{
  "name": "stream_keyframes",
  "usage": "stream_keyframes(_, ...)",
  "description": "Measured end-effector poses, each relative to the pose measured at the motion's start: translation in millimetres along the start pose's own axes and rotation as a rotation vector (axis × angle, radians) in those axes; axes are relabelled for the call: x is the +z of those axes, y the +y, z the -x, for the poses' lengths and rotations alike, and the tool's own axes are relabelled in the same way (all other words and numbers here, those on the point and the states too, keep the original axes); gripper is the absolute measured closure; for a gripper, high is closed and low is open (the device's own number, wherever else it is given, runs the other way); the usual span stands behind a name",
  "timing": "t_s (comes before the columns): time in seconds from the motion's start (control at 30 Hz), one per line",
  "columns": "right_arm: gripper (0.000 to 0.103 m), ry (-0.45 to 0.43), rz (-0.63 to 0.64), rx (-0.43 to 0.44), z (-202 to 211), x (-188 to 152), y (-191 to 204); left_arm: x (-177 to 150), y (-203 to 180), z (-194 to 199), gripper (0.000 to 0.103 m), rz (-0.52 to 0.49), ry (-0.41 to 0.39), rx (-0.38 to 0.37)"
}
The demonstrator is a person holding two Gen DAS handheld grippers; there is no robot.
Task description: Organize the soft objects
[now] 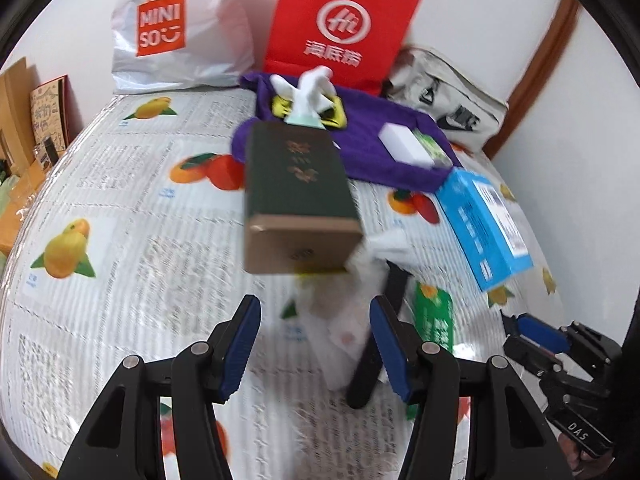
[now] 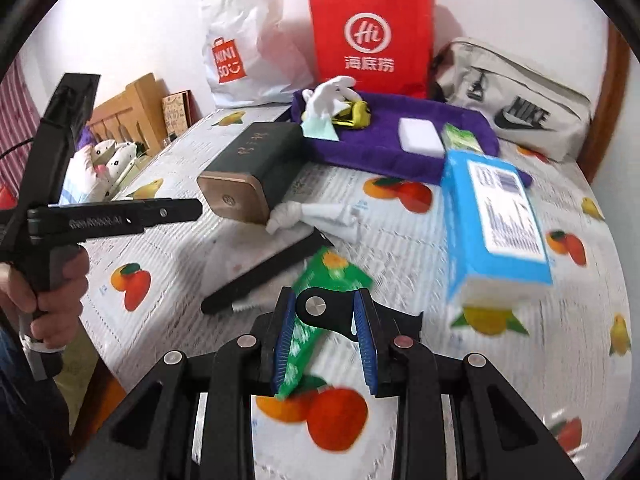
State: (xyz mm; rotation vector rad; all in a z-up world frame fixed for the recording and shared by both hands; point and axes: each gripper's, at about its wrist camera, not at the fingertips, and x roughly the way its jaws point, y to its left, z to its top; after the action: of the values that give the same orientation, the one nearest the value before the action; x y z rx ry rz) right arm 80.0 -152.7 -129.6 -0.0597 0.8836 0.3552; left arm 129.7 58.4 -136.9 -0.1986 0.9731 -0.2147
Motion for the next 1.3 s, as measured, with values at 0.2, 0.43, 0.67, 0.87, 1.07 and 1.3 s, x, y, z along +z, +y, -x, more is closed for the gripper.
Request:
stream_keyframes(0.2, 0.073, -0.006, -0.037, -0.008, 7.5, -21.0, -25.0, -6.8, -30.5, -18.9, 0.065, -0.07, 0.011, -0.017)
stream_keyframes(0.43, 0.073, -0.009, -0.081, -0.032, 5.0, -32.5, -58.0, 0.3, -46.9, -53.1, 0.08, -0.101, 0.044, 0.021)
stream_keyframes(0.67, 0.073, -0.02, -0.078, 0.004, 3.5, -31.1, -65.9, 10.0, -45.8, -70.2, 0.08, -0.062, 0.061, 0.074)
stream_keyframes(0.87, 0.073, -0.02, -0.064, 0.018, 2.6, -26.5, -64.9, 15.6, -49.4, -81.1, 0.08, -0.046, 0.075, 0.09)
stream_keyframes(1.07, 0.073, -0.018, -0.062, 0.01, 2.4, -27.4, -63.7, 17.0, -47.1, -82.7, 0.096, -0.037, 0.072, 0.069)
stream_keyframes(1.3, 0.073, -0.023, -0.074, 0.003, 9.6, -30.7, -59.1, 10.5, -48.1, -50.6, 0.097, -0.054, 0.025, 0.023)
